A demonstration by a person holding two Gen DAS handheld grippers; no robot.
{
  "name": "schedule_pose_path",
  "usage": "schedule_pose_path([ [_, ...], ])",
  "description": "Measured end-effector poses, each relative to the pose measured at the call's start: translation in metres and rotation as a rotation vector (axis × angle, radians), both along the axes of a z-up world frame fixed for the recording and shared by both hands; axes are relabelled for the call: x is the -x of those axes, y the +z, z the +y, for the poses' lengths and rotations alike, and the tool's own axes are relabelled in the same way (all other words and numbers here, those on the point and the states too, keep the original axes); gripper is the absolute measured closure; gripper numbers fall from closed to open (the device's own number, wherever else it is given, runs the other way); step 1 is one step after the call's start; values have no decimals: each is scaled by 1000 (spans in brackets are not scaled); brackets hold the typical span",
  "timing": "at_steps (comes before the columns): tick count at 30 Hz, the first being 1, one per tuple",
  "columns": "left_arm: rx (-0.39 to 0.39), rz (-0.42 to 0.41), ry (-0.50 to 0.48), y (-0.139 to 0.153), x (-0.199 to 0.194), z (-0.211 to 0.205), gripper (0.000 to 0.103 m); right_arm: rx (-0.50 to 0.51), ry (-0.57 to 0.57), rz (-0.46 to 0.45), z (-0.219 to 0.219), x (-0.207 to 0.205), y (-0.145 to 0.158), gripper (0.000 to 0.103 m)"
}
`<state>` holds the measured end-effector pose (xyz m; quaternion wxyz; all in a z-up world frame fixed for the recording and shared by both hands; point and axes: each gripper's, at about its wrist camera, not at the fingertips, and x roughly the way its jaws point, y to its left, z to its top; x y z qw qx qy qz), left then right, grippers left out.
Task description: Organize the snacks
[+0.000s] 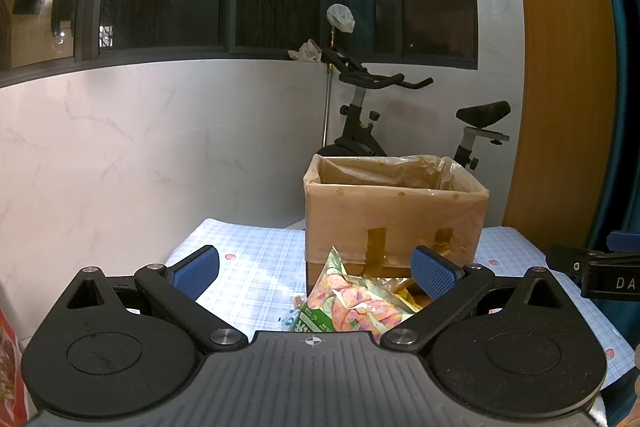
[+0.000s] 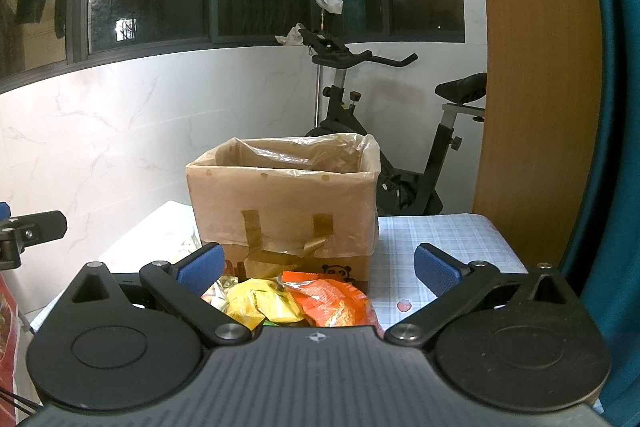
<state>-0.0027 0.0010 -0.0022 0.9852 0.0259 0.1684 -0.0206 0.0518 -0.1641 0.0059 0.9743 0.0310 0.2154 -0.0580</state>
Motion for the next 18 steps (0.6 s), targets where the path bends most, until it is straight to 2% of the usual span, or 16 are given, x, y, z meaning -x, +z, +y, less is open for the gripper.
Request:
schedule_pose_path([
  [18, 14, 18, 10, -3, -4, 4, 0, 0, -2, 5, 5, -1, -4, 0],
])
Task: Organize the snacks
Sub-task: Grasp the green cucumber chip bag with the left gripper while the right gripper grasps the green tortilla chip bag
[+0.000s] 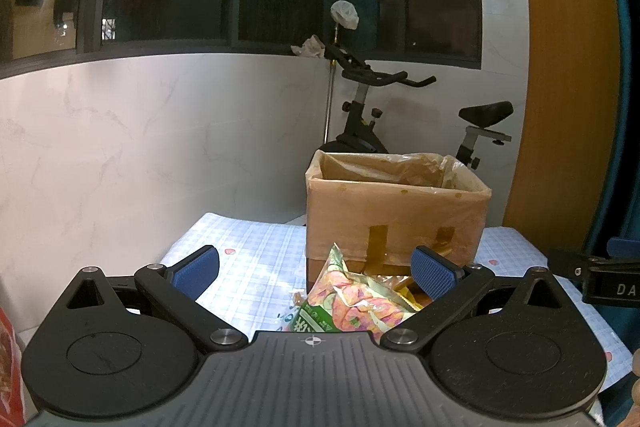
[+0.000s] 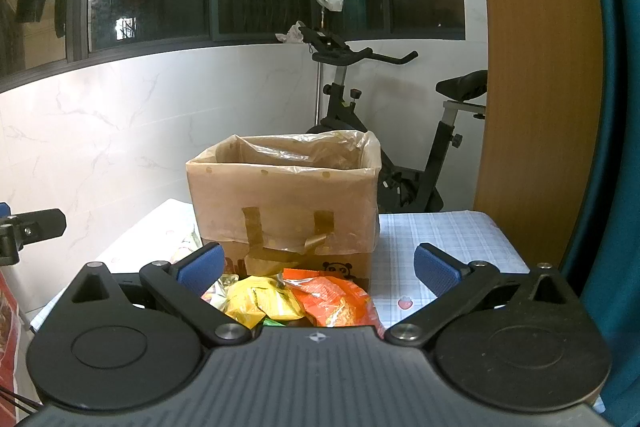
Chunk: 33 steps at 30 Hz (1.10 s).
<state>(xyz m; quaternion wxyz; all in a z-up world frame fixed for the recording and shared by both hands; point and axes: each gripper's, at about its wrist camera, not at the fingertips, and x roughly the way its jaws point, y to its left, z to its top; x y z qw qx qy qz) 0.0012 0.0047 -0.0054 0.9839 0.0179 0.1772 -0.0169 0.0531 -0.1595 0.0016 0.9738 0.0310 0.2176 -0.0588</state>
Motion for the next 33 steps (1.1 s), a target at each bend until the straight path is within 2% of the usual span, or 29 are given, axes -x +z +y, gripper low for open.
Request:
schedule_pose_path([
  [6, -9, 4, 38, -6, -13, 8, 0, -13, 9, -17, -3, -2, -8, 0],
  [14, -11, 26, 71, -27, -40, 24, 0, -55, 11, -7, -22, -20, -44, 0],
  [20, 3, 65, 29, -54, -58, 26, 1, -105, 34, 106, -23, -37, -84, 0],
  [26, 23, 124, -59, -81, -72, 23, 1, -179, 43, 233, -26, -51, -121, 0],
  [33, -3, 165, -148, -106, -87, 17, 1, -184, 67, 376, -14, -81, -156, 0],
])
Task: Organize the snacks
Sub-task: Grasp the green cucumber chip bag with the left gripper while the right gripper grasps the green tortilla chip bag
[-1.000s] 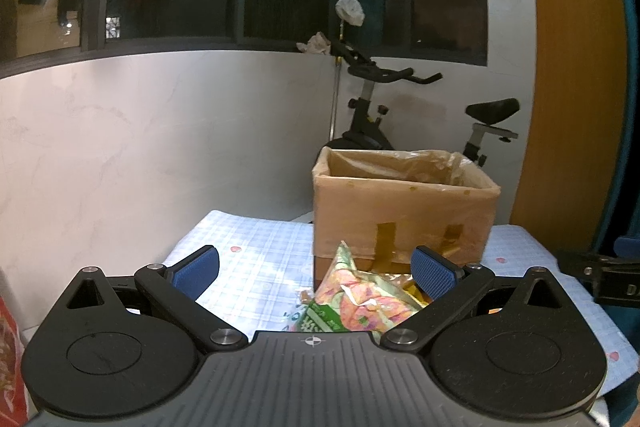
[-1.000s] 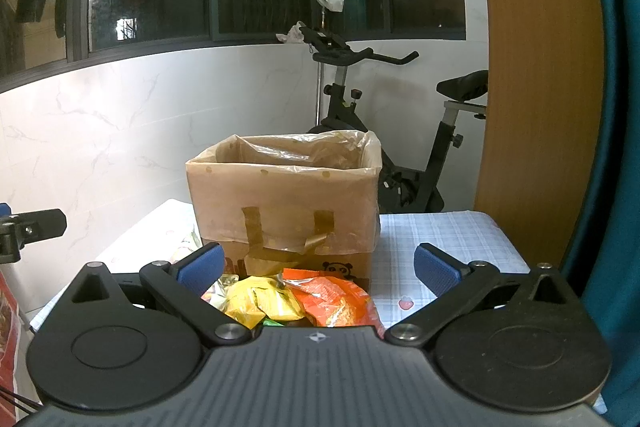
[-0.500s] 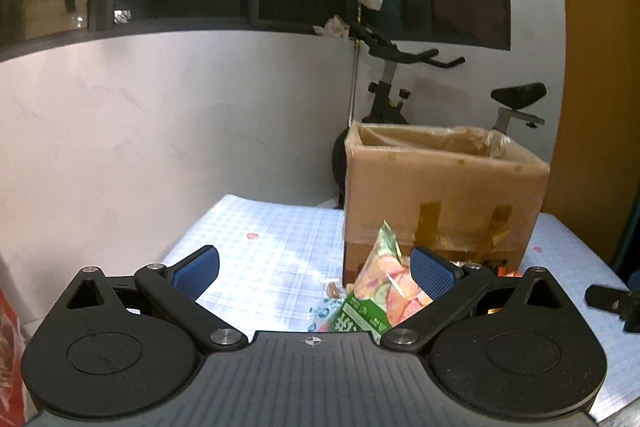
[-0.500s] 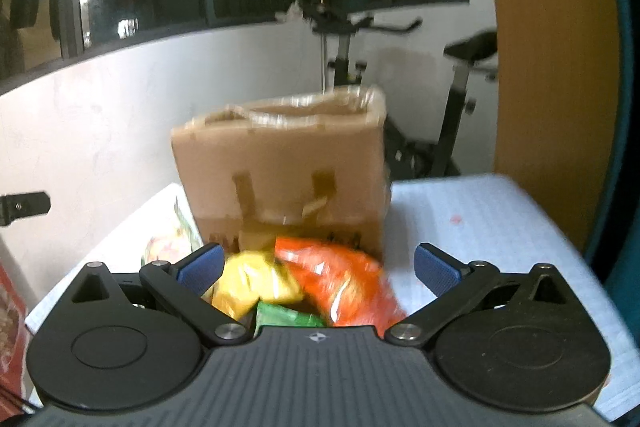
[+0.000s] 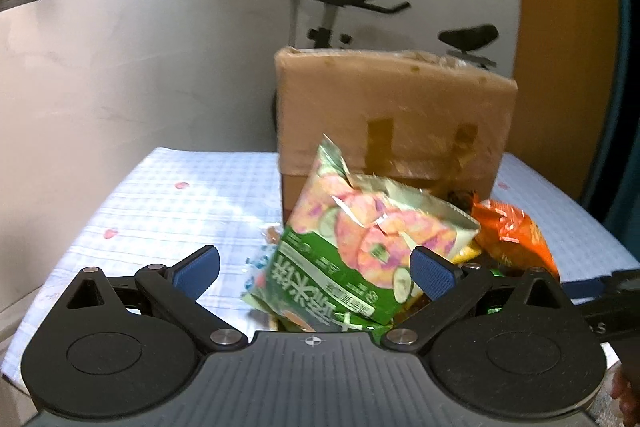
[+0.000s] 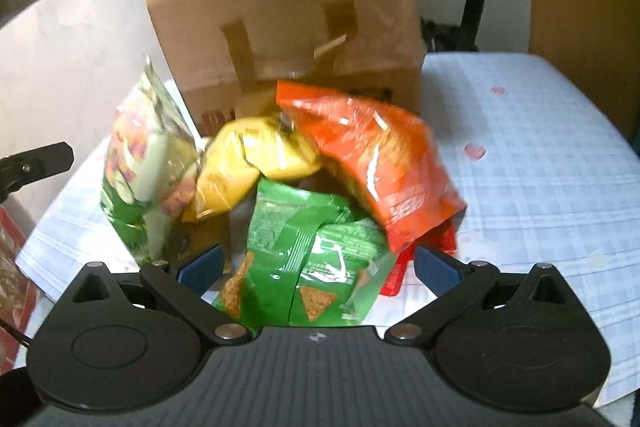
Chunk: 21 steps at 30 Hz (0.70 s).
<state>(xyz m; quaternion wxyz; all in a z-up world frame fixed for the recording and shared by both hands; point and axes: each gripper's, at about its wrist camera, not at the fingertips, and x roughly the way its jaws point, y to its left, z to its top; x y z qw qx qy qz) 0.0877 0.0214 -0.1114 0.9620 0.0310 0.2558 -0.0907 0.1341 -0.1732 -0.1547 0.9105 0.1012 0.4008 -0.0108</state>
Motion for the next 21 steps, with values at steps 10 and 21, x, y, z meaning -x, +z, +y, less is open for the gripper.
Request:
schedule_pose_path([
  [10, -51, 45, -85, -34, -30, -17, 1, -48, -32, 51, -6, -26, -29, 1],
  [21, -53, 116, -23, -62, -62, -17, 13, -102, -30, 31, -12, -26, -36, 2],
])
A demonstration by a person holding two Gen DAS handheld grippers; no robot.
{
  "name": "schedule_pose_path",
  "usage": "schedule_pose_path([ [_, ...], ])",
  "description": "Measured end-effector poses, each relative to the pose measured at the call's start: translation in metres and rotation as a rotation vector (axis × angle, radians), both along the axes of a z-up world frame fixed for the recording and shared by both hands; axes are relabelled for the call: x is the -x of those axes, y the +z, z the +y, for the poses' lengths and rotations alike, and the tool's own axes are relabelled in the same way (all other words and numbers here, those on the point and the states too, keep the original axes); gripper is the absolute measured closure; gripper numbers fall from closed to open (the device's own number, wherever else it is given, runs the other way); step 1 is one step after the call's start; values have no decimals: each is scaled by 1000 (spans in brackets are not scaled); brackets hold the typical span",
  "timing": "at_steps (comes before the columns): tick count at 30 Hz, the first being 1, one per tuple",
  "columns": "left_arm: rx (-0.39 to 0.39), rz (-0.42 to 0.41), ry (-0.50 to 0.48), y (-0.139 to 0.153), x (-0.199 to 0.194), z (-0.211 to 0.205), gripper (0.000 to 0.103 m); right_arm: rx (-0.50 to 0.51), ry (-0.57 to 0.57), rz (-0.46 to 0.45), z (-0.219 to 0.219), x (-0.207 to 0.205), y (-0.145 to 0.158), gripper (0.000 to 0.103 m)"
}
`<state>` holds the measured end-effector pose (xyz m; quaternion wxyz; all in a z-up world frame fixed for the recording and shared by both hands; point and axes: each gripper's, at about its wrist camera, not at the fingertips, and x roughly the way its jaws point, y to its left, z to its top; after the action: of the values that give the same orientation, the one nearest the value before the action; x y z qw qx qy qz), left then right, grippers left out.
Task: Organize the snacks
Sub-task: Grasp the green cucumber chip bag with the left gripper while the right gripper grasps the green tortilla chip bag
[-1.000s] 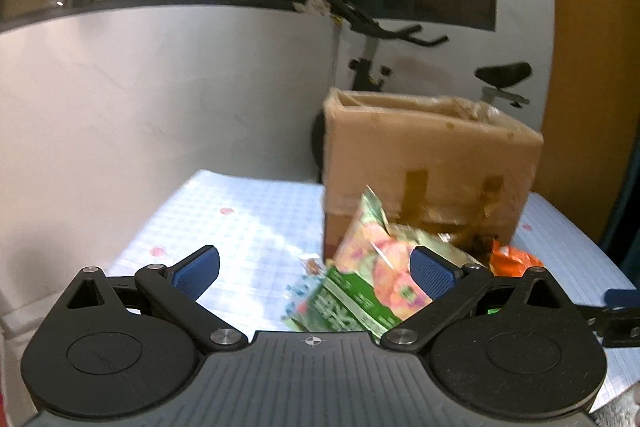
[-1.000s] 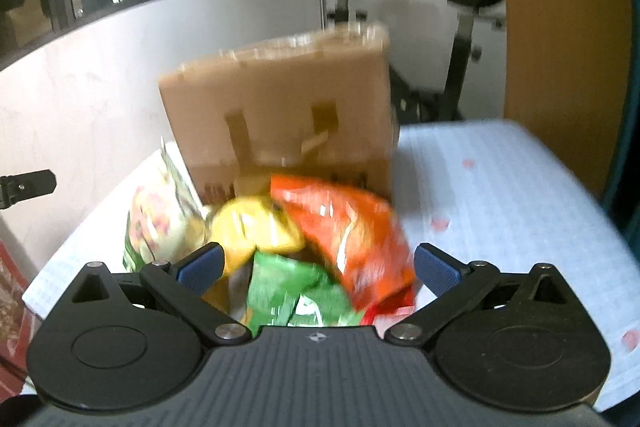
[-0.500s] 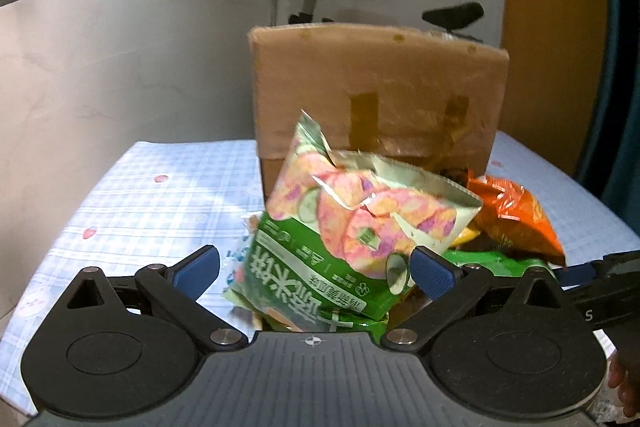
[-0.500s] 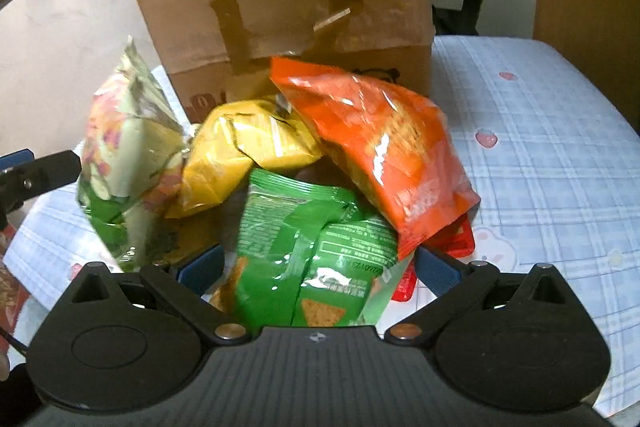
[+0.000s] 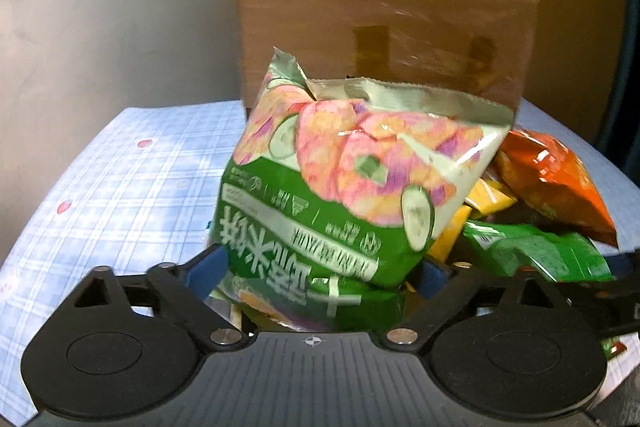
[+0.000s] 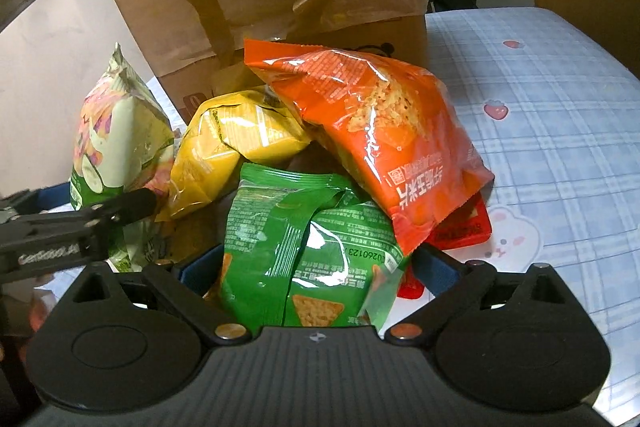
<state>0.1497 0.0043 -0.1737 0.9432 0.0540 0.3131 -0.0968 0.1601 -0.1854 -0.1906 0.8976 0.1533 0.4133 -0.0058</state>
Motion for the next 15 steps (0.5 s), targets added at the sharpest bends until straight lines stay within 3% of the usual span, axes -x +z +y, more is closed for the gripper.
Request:
schedule_pose_path([
  [7, 51, -13, 21, 6, 8, 13, 28, -21, 3, -17, -3, 1, -1, 7],
  [15, 70, -70, 44, 26, 28, 24, 28, -89, 6, -52, -12, 7, 8, 15],
])
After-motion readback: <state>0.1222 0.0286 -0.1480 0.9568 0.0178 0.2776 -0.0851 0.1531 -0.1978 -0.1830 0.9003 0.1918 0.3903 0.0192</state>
